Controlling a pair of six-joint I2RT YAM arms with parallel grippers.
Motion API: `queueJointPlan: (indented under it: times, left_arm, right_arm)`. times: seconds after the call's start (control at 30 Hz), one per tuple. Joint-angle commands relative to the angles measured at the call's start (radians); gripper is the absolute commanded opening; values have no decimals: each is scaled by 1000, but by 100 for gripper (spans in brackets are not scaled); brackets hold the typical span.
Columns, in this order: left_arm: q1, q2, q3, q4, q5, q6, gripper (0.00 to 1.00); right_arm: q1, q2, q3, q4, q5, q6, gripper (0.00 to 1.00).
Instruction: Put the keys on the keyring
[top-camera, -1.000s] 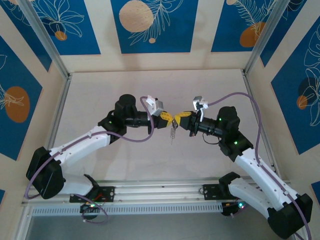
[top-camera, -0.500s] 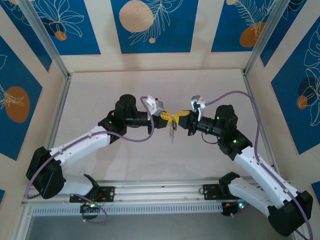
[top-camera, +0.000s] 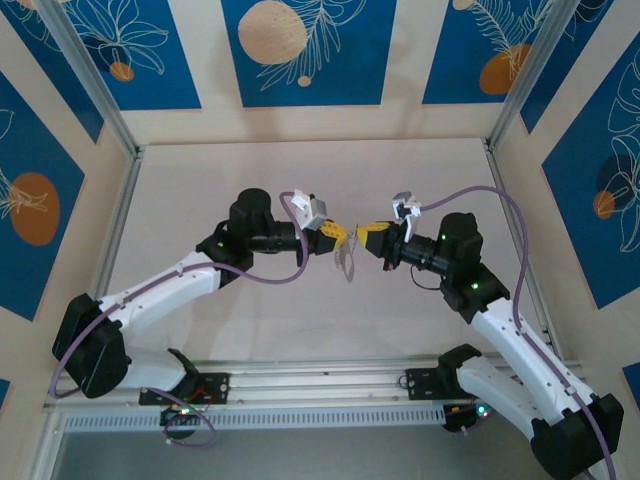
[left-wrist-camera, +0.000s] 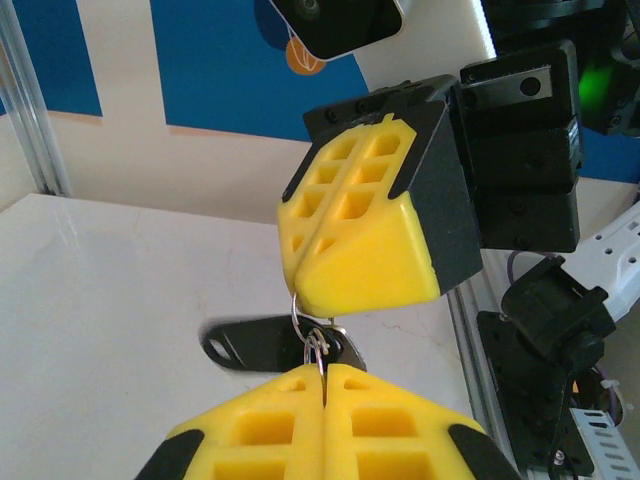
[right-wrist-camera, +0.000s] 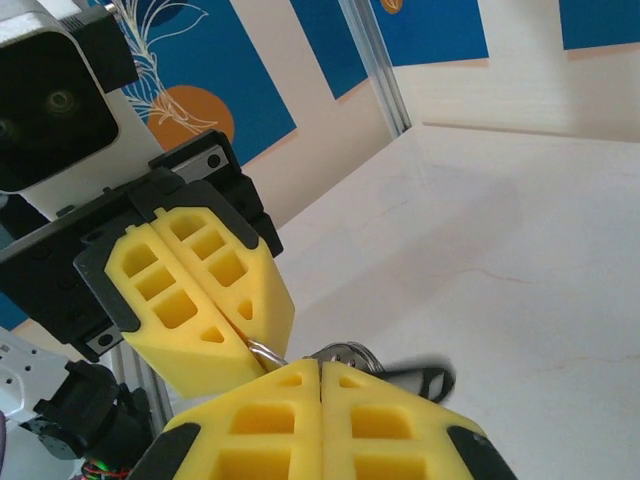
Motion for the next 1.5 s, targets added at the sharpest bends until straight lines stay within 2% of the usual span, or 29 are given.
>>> queueJointPlan:
  times: [0.0, 0.47, 0.5, 0.57, 0.6, 0.67, 0.7, 0.8, 1.03, 1.37, 1.43, 1.47]
  left_arm:
    - [-11, -37, 23, 75, 25, -15, 0]
    - [-12, -21, -18, 227, 8, -101, 0]
    - [-12, -19, -26, 253, 4, -117, 0]
    - [-13, -13, -46, 305, -14, -146, 0]
    - [-13, -8, -58, 332, -27, -159, 0]
    - [-13, -2, -79, 388, -40, -189, 0]
    - [-11, 2, -90, 423, -44, -209, 0]
    - [-8, 20, -111, 525, -39, -276, 0]
    - [-4, 70, -142, 750, -35, -436, 0]
    - [0, 128, -154, 942, -72, -612, 0]
    - [0, 132, -153, 946, -75, -627, 0]
    - [0, 132, -153, 948, -79, -631, 0]
  right_arm:
    - [-13, -4, -18, -1, 3, 23, 0]
    - [-8, 38, -53, 93, -99, 123, 0]
    - [-17, 33, -55, 91, -104, 131, 5]
    - [-51, 18, -63, 86, -117, 149, 28]
    - [-81, 0, -72, 89, -124, 167, 36]
    - [-139, -34, -97, 115, -139, 212, 45]
    - [-168, -49, -105, 128, -151, 235, 47]
    - [-217, -71, -112, 164, -168, 288, 48]
    - [-220, -34, -113, 355, -160, 406, 49]
    - [-131, 59, -108, 578, -129, 461, 54]
    - [-106, 81, -102, 603, -123, 461, 53]
    - [-92, 90, -100, 611, -121, 460, 49]
